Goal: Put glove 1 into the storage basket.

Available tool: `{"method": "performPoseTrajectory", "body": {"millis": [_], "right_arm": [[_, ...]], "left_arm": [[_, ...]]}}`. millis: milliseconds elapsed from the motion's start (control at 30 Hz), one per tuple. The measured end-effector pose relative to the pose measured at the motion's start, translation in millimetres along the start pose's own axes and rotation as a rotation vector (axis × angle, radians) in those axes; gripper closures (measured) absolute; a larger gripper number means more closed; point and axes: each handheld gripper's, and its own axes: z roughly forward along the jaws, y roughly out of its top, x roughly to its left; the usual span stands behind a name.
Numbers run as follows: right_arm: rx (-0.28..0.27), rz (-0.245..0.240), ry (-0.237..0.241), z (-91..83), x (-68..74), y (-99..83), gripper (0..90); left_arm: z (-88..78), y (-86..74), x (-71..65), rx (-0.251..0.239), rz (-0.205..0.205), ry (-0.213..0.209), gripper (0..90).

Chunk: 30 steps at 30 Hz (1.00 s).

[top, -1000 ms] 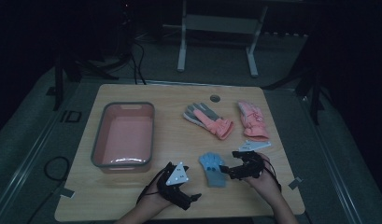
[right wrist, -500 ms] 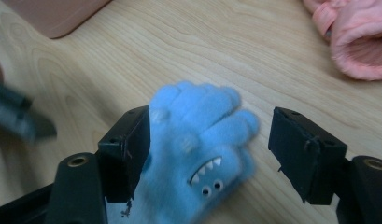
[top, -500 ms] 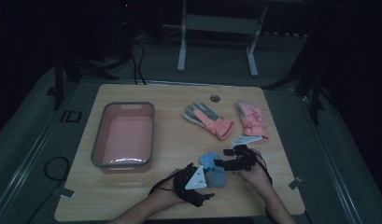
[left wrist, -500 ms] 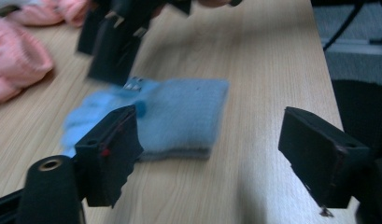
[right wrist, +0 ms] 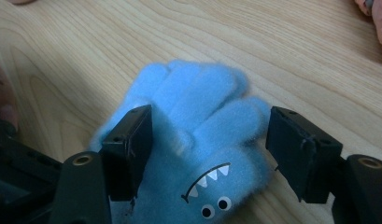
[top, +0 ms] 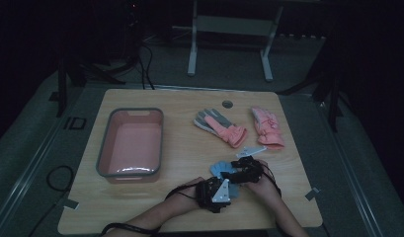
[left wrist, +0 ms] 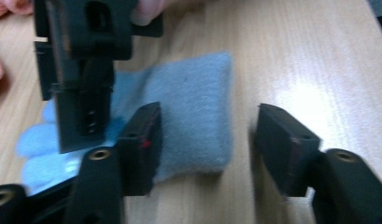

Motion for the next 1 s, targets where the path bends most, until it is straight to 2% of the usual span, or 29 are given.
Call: {"method": "performPoseTrajectory", "body": {"millis": [67, 133, 267, 333, 367, 467, 533, 700, 867, 933, 967, 1000], "right_arm": [[0.005, -0.020, -0.005, 0.4, 2.7, 0.2, 37.6], [0.010, -0.026, 0.010, 0.1, 3.7, 0.4, 44.5], [0.011, -0.024, 0.059, 0.7, 5.1, -0.3, 68.2], [0.006, -0.005, 0.083, 2.3, 5.7, -1.0, 75.1], [0.004, 0.019, 0.091, 2.8, 5.7, -1.0, 76.9], [-0.015, 0.071, 0.131, 2.6, 2.5, -1.3, 79.6], [-0.023, 0.077, 0.151, 0.8, 1.3, 0.5, 80.0], [-0.055, 0.066, 0.148, -6.0, 1.1, 11.7, 80.0], [-0.086, 0.058, 0.153, -11.8, 1.4, 26.0, 80.0], [-0.096, 0.055, 0.151, -13.1, 2.0, 29.3, 80.0], [-0.104, 0.053, 0.153, -14.2, 2.5, 32.5, 80.0], [-0.116, 0.043, 0.150, -15.6, 4.6, 40.1, 80.0]], "left_arm": [[0.2, -0.8, 0.0, 0.006, 0.002, 0.026, 54.3], [0.2, -2.9, 2.2, 0.001, -0.022, 0.025, 61.3], [-1.4, -3.2, 4.8, -0.001, -0.062, 0.025, 70.3], [-2.7, -2.4, 8.3, -0.003, -0.091, 0.007, 73.8], [-3.6, -2.0, 10.3, 0.000, -0.105, -0.005, 75.1], [-7.5, -1.0, 17.5, 0.008, -0.145, -0.057, 77.0], [-10.8, -1.4, 21.2, 0.013, -0.146, -0.065, 77.6], [-25.3, 1.9, 31.1, -0.010, -0.152, -0.040, 78.0], [-40.3, 6.4, 40.0, -0.010, -0.144, -0.012, 78.2], [-43.4, 7.1, 42.3, -0.007, -0.142, -0.011, 78.2], [-50.3, 8.3, 47.7, -0.002, -0.138, -0.008, 78.2], [-52.8, 8.8, 50.0, 0.002, -0.139, -0.011, 78.3]]}}
